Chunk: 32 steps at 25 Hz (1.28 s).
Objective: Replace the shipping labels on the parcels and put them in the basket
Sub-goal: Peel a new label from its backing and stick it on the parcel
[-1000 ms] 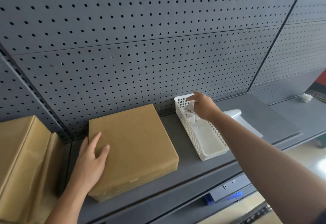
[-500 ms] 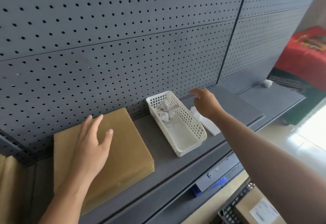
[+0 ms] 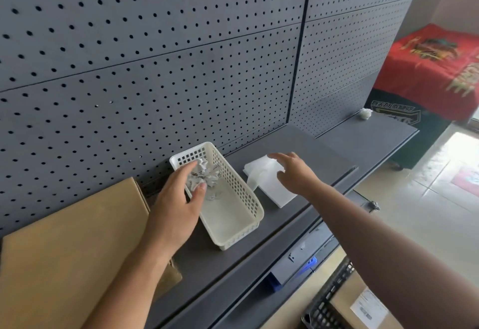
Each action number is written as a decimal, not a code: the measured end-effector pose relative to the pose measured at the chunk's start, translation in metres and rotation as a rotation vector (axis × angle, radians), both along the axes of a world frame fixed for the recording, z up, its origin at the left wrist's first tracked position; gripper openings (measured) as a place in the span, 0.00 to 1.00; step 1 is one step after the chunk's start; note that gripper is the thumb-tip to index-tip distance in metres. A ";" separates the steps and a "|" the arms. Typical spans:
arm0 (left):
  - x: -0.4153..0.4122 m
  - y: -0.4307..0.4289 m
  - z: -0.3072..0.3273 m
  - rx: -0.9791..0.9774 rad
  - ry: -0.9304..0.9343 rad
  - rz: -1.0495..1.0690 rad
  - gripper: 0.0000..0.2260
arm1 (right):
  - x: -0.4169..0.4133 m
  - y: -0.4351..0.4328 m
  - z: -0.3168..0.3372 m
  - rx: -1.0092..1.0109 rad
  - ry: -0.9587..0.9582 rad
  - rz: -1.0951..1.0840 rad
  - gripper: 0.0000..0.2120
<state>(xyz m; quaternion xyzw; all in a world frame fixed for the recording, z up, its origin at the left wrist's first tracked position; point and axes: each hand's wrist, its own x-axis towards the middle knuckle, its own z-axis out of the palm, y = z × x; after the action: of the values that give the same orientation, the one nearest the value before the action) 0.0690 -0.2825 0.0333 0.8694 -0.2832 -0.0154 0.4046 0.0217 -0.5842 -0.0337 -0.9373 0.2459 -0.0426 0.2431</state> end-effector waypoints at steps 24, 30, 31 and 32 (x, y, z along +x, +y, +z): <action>-0.004 -0.127 -0.012 -0.025 0.204 -0.099 0.21 | -0.053 -0.003 0.026 -0.300 -0.417 -0.075 0.11; -0.031 -0.169 -0.013 -0.321 0.866 -0.106 0.20 | -0.115 0.009 0.042 -0.350 -0.486 -0.134 0.12; -0.038 -0.171 -0.012 -0.372 0.965 -0.108 0.18 | -0.126 0.011 0.042 -0.348 -0.485 -0.136 0.12; -0.045 -0.173 -0.012 -0.422 1.054 -0.118 0.16 | -0.137 0.012 0.041 -0.345 -0.477 -0.137 0.12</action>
<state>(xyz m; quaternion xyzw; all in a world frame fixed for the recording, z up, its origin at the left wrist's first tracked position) 0.0241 -0.4555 0.0213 0.6274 -0.0879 -0.4126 0.6545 -0.1155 -0.5719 0.0077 -0.9096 0.2337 -0.3190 0.1279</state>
